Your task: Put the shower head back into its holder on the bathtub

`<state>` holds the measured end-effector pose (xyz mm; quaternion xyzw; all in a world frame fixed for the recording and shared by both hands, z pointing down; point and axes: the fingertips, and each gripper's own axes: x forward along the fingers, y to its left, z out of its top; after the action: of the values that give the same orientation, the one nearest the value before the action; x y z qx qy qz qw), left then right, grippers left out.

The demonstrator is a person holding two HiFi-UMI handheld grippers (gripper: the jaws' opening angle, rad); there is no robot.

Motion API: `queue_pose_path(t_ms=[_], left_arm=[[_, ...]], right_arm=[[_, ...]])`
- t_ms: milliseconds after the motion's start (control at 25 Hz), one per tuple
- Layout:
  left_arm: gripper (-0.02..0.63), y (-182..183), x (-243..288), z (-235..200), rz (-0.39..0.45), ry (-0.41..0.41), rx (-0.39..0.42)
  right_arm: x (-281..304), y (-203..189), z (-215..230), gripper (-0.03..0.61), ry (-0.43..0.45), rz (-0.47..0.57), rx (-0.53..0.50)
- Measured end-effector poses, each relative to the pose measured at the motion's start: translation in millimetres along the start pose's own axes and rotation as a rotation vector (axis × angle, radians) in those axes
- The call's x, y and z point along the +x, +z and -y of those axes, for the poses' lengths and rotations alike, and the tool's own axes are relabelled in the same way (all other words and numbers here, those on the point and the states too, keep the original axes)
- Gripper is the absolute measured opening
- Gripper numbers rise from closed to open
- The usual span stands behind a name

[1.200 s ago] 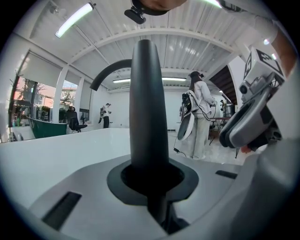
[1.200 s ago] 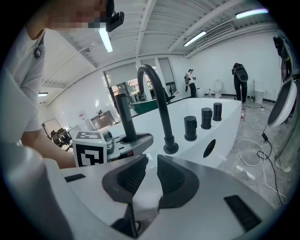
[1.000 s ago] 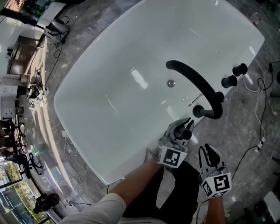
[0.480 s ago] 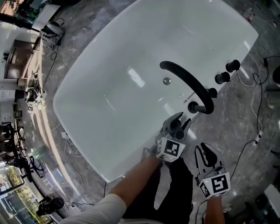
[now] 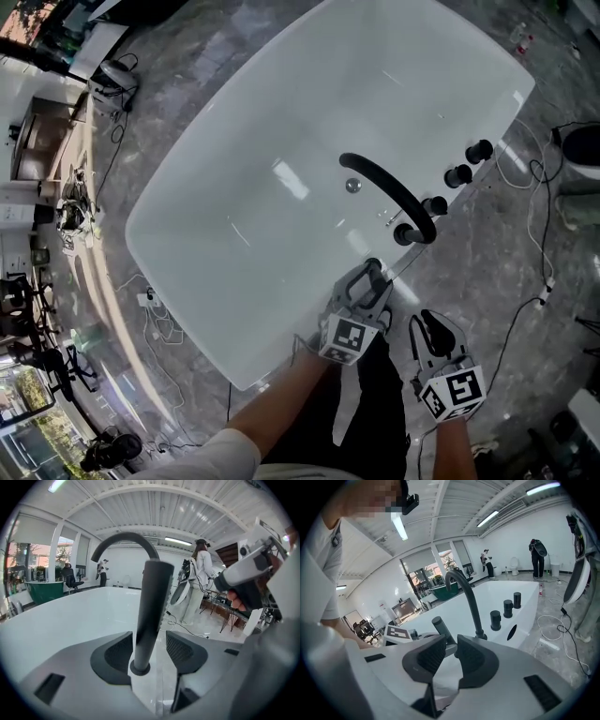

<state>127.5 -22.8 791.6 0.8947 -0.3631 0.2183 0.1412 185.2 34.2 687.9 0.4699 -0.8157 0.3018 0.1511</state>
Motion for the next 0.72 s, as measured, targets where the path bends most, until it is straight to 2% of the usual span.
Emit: queue_pose_path(t_ms=[120, 240, 320, 400, 480, 600, 720], left_arm=[[0.209, 1.5, -35.0, -1.7, -0.040, 0.010, -0.086], [0.209, 27.7, -78.7, 7.1, -0.055, -0.007, -0.112], [0.202, 65.8, -108.6, 17.0, -0.031, -0.044, -0.120], [0.102, 109.2, -137.8, 24.7, 0.011, -0.083, -0.133], [0.035, 145.4, -165.8, 31.9, 0.038, -0.111, -0.153], [0.005, 196.1, -188.3, 28.6, 0.078, -0.157, -0.176], [0.005, 245.6, -207.5, 33.3, 0.114, -0.189, -0.167]], right_arm=[[-6.8, 8.1, -11.0, 0.083, -0.014, 0.009, 0.038], [-18.5, 20.9, -31.7, 0.077, -0.018, 0.010, 0.057], [-25.9, 34.6, -51.5, 0.071, -0.017, 0.017, 0.031], [-32.9, 50.7, -75.1, 0.063, -0.023, 0.037, -0.002], [-45.0, 67.5, -99.6, 0.057, -0.036, 0.063, -0.029], [-56.9, 110.9, -120.7, 0.044, -0.069, 0.143, -0.064], [-80.6, 160.7, -132.2, 0.031, -0.100, 0.220, -0.109]])
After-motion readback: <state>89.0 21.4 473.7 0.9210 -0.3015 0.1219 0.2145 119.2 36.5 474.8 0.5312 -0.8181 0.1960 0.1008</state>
